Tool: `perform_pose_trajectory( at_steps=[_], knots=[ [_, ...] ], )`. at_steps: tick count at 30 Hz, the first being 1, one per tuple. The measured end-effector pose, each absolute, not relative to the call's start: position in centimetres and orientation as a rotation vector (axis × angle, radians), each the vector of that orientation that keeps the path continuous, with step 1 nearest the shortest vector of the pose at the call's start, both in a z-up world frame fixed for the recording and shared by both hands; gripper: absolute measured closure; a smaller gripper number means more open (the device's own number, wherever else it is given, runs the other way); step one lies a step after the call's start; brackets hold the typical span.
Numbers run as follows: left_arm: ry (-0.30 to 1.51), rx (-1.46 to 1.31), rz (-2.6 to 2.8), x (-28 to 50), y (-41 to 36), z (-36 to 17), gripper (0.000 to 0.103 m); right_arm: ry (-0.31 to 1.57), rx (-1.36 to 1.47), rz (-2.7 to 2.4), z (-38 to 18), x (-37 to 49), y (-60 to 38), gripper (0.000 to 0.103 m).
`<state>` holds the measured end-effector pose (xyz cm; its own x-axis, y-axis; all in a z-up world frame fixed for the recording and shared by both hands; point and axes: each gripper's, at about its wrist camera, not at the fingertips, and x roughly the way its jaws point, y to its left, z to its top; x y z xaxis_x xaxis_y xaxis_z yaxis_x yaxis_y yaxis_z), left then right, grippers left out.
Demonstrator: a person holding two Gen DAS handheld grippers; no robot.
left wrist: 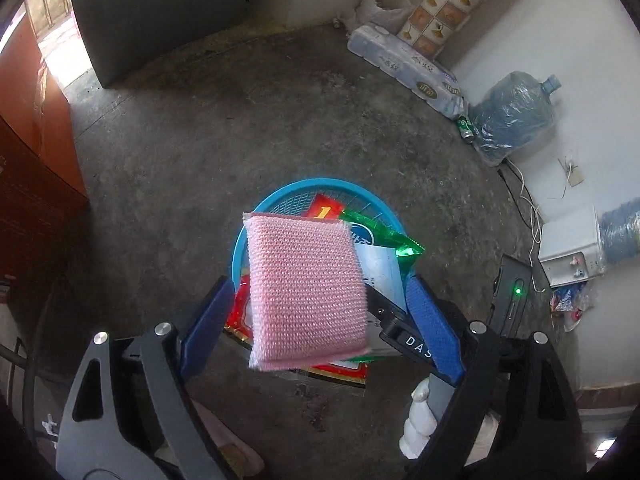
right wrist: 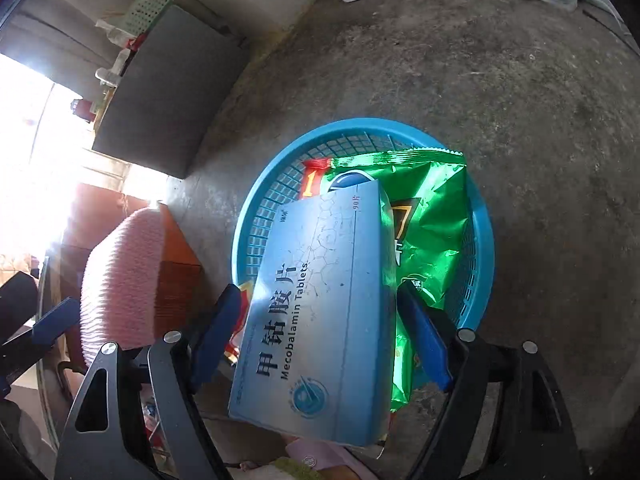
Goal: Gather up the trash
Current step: 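Open both tools to drop the sponge and box into the basket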
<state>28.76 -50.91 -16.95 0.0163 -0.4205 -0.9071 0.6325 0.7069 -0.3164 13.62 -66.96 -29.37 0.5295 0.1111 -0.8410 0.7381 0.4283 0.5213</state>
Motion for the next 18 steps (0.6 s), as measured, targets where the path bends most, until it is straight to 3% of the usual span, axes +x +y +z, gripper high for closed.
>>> perform_pose_trajectory(
  at_steps=[4,8,14,16,18],
  knots=[
    [1.356,0.16,-0.82,29.7,-50.8,-18.1,0.02,0.925,1.091,-0.485,-30.1,13.3,-67.3,0.025],
    [1.301,0.103,-0.847,29.7,-49.4,-15.3,0.02,0.845,1.056,-0.5,-27.2,11.5,-66.9,0.025],
    [1.13,0.037,-0.988,26.0,-43.8,-5.6,0.02,0.65,0.688,-0.47,-14.0,7.0,-60.1,0.025],
    [1.066,0.005,-1.009,23.8,-40.7,-2.4,0.019,0.548,0.523,-0.495,-8.9,4.8,-56.1,0.008],
    [0.974,-0.016,-0.95,21.4,-37.2,0.1,0.012,0.429,0.385,-0.529,-4.7,2.6,-52.2,0.006]
  ],
)
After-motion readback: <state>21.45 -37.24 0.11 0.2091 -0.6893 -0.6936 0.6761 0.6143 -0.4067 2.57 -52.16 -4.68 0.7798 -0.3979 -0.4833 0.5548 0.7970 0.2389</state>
